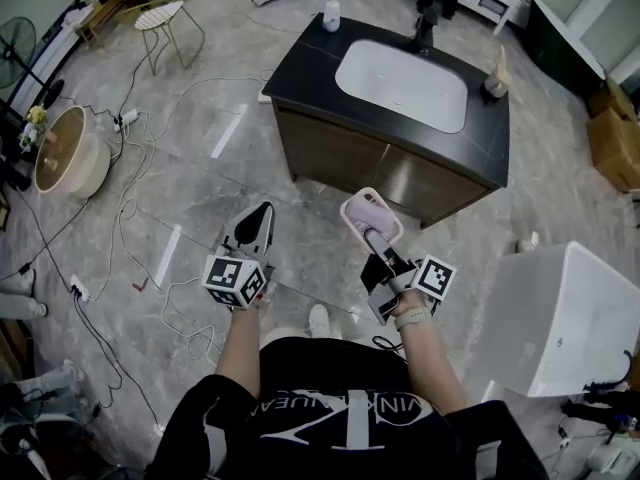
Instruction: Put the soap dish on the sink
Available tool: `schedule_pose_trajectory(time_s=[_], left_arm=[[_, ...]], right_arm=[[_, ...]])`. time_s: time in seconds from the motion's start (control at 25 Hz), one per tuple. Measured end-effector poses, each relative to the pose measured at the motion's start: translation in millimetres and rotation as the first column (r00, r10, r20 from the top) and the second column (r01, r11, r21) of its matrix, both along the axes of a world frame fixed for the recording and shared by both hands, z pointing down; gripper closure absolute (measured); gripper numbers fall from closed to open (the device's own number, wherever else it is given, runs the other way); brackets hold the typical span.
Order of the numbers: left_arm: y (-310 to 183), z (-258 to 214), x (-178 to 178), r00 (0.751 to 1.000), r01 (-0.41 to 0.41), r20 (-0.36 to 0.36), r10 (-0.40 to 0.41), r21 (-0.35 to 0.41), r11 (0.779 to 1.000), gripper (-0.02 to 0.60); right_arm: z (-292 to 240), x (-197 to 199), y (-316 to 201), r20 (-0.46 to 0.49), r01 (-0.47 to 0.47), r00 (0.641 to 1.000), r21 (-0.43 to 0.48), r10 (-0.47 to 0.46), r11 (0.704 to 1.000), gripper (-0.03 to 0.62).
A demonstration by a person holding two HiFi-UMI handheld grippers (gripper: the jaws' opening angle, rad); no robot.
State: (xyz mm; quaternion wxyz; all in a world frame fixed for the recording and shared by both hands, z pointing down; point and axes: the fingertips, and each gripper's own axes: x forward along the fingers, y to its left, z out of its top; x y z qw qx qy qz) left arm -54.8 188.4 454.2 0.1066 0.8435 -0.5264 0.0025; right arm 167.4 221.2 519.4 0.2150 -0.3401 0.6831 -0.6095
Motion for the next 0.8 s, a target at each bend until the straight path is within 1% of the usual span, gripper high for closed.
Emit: schedule_pose_trajectory(time_s=[0.16,0.36,0.48,0.64,0.8], left_arm=[[-5,-2,-11,1.0,0.009,-0.007,-0.009,-0.003,1.0,0.566],[-5,5,-21,1.0,0.004,0.006,-0.004,0.0,1.0,0.567],[-6,10,-31,1.0,0.027,0.001,-0.027,-0.02,0.999,0.566],[-14,18,-52,0.998,0.059,0.003,-0.059,-0.019,0.998,0.566],[-31,17,-73,0.995,0.102,0.0,-0.102,-0.014,0.995,0.566]], right_arm=[[2,-7,-5,0.0,-0.003,1.0,-0.014,0.003,1.0,0.534],[4,-15,-11,-0.022,0.014,1.0,-0.023,-0.014,1.0,0.534],[5,-23,-22,-0.018,0.024,1.0,-0.024,-0.024,0.999,0.534],[10,-36,-37,-0.01,0.041,0.999,-0.027,-0.041,0.999,0.534],[11,-51,-61,0.0,0.066,0.998,-0.026,-0.066,0.997,0.534]])
